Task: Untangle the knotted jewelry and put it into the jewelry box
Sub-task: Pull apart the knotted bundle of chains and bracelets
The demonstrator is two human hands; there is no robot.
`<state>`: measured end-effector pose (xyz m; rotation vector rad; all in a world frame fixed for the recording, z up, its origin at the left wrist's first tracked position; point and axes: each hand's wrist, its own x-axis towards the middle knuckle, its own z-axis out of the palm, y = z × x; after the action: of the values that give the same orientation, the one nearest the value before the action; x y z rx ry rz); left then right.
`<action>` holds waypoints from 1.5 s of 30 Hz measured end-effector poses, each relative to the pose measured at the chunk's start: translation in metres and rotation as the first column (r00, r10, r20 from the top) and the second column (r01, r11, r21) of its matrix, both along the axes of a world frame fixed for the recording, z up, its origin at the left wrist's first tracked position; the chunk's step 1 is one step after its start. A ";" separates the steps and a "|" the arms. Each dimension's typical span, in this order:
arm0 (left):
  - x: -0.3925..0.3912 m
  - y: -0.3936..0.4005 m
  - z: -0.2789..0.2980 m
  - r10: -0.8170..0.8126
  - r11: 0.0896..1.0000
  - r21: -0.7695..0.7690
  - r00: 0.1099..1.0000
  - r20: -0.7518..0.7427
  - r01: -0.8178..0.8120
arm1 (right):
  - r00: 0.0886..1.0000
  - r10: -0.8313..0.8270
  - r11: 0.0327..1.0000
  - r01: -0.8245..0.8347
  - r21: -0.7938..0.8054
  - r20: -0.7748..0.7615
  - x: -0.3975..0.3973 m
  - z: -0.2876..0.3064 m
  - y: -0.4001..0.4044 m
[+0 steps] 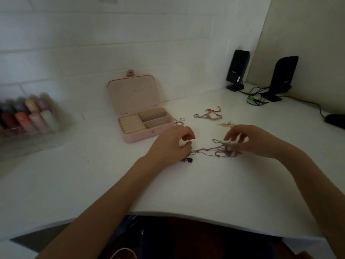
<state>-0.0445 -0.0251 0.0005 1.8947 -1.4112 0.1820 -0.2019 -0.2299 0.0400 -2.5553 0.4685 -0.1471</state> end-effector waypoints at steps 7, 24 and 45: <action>-0.031 -0.053 0.008 -0.125 0.986 0.092 0.984 -0.127 0.137 | 0.999 -0.022 0.997 0.024 0.068 -0.024 -0.001 -0.014 -0.002; -0.025 -0.083 0.021 -0.241 0.968 -0.249 0.352 -0.905 0.021 | 0.852 -0.410 0.406 -0.148 0.902 0.325 -0.002 -0.017 -0.006; -0.024 -0.079 0.009 -0.010 0.997 -0.065 0.855 -0.518 -0.027 | 0.786 -0.493 0.515 -0.083 0.853 0.374 0.003 -0.022 -0.008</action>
<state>-0.0687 -0.1041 0.0096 1.7170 -1.0090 -0.2615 -0.1984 -0.2377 0.0178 -1.3457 0.4562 -0.6238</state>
